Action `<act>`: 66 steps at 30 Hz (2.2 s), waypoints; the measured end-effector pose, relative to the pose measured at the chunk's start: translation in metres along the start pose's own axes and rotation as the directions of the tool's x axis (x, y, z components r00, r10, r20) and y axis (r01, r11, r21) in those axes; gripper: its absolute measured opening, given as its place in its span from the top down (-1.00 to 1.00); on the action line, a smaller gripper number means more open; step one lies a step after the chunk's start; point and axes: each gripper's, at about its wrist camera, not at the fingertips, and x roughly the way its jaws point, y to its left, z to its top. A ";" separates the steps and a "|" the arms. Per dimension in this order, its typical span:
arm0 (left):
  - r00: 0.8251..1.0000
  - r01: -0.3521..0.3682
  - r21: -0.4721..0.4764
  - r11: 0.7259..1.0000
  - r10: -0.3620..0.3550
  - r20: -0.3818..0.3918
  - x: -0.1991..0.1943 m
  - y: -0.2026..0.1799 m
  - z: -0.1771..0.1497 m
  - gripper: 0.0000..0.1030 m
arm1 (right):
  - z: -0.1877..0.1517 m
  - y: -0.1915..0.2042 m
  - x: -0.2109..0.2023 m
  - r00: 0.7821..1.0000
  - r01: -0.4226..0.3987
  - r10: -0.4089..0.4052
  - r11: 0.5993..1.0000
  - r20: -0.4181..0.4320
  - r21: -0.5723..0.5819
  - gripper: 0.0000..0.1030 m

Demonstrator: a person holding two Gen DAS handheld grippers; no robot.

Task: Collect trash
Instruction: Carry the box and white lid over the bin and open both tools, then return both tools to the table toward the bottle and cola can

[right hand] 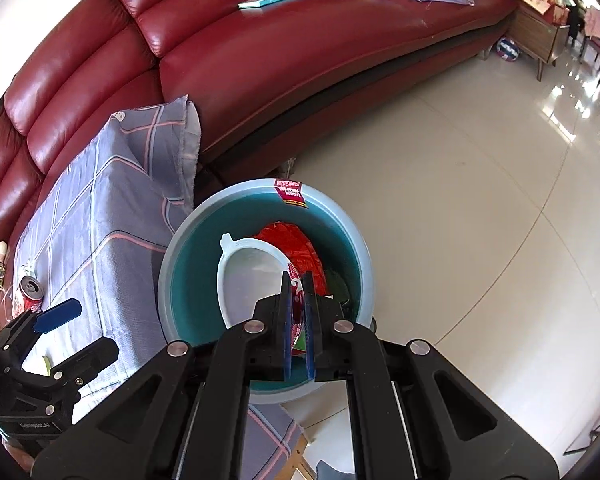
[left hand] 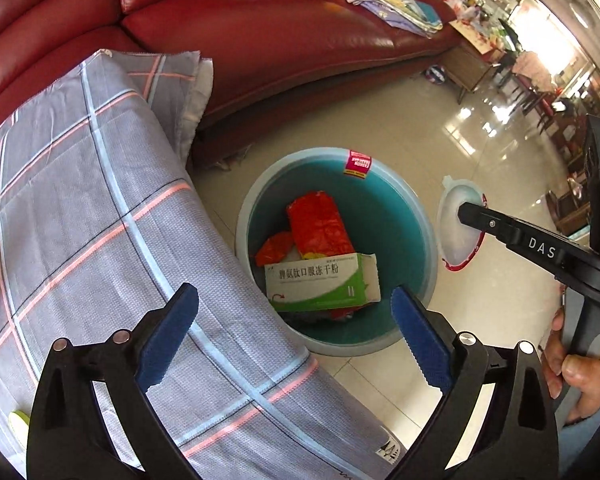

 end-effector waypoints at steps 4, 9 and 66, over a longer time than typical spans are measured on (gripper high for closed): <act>1.000 0.002 -0.017 1.000 -0.002 0.009 -0.006 0.007 -0.005 -0.91 | 0.002 0.009 0.003 1.000 0.000 0.000 1.000 -0.009 -0.016 0.90; 1.000 -0.005 -0.020 1.000 0.005 0.014 -0.011 0.014 -0.010 -0.92 | 0.006 0.020 0.006 1.000 0.002 -0.003 0.999 -0.014 -0.041 0.90; 0.990 -0.090 -0.267 0.959 0.116 0.084 -0.113 0.152 -0.117 -0.92 | -0.060 0.207 -0.023 0.993 -0.041 0.001 0.943 -0.121 -0.331 -0.80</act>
